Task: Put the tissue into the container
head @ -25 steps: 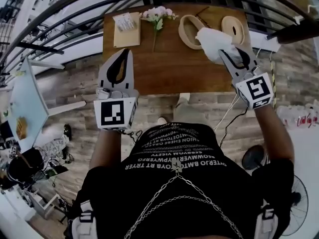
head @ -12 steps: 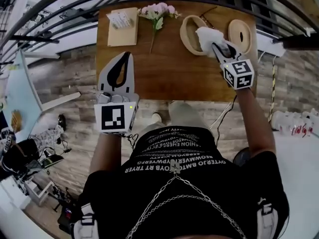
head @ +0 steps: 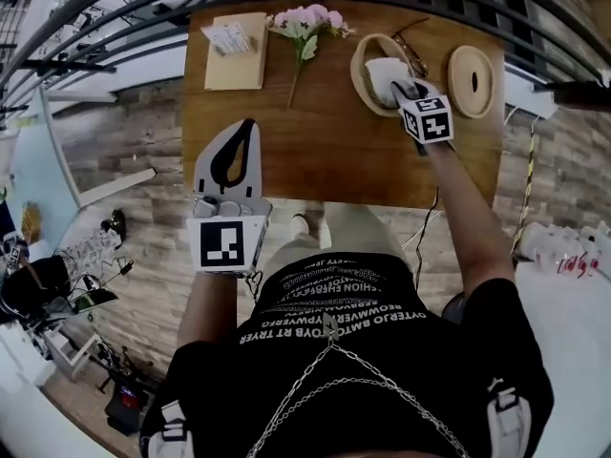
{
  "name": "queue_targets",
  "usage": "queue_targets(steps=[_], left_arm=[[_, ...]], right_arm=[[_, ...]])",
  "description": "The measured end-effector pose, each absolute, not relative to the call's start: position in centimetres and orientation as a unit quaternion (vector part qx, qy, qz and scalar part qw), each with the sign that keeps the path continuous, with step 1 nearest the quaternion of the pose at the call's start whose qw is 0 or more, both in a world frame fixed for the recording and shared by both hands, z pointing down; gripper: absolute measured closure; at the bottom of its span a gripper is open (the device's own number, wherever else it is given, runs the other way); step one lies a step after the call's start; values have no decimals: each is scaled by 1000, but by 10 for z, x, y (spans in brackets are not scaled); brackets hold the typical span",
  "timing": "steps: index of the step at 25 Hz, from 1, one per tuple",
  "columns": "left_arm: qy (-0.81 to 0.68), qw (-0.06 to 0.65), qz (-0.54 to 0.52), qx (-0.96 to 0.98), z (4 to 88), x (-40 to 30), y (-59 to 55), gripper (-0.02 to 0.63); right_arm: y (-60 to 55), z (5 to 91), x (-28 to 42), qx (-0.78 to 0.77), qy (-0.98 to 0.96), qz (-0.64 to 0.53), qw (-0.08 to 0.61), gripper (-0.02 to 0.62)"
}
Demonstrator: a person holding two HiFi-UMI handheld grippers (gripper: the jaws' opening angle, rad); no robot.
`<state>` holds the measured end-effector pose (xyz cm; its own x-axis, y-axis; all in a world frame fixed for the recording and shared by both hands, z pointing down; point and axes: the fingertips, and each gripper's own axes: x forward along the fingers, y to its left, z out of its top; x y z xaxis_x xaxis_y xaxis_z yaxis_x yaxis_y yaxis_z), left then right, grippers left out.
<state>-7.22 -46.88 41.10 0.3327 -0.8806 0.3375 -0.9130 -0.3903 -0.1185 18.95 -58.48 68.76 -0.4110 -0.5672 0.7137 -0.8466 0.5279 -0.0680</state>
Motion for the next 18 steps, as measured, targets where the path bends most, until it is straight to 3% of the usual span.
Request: queue_targets(steps=[8,10,12,18], left_arm=[[-554,55,194,808,423,-76,-455,577],[-548,52,190,813,421,-70,-450,577],[-543,50,187,817,416,-68,-442,577],[-535,34,172,826,394,-69,-415,577]], right_arm=[[-591,719,182,423,-796,205,382,475],[-589,717,181,421,-798,199,383,426],[-584,707,187,437,-795,203,368,362],[-552,646,213,502,-791,208,280,368]])
